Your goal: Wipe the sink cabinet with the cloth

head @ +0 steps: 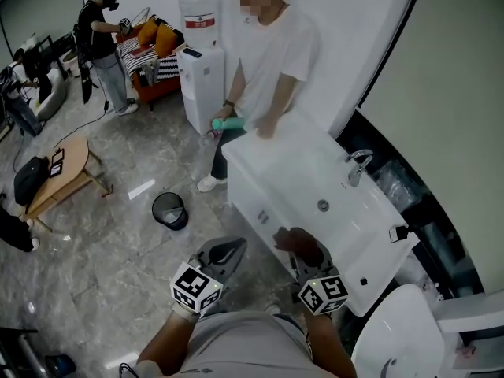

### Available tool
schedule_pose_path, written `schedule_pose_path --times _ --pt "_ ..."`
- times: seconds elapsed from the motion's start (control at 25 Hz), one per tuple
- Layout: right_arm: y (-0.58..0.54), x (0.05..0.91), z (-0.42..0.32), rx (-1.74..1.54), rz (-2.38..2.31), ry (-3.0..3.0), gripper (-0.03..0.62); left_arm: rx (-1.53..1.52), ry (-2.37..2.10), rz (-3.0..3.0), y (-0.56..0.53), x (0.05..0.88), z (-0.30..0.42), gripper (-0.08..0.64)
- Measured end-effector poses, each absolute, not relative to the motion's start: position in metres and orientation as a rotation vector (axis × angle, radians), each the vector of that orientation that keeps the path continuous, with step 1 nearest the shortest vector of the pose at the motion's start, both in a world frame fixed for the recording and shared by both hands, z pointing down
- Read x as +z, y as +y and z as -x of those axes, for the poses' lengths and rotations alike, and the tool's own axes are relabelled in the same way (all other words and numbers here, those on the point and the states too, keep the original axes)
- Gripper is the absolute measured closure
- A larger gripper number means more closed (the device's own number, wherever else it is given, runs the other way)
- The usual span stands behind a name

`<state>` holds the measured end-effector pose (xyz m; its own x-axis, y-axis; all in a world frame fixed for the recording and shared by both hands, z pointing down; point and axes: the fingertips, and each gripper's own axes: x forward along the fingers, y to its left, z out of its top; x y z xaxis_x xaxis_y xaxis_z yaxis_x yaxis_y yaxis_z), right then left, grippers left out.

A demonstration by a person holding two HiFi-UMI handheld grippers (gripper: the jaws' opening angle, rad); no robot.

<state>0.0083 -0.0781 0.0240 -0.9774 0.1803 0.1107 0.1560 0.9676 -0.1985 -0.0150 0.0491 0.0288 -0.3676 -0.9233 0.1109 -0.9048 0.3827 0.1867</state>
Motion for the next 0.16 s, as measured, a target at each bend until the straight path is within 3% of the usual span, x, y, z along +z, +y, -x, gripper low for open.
schedule_pose_path --times 0.16 --pt "-0.0741 0.0240 -0.0087 0.285 0.271 -2.982 0.486 -0.148 -2.449 -1.626 0.0533 0.0282 0.0144 0.548"
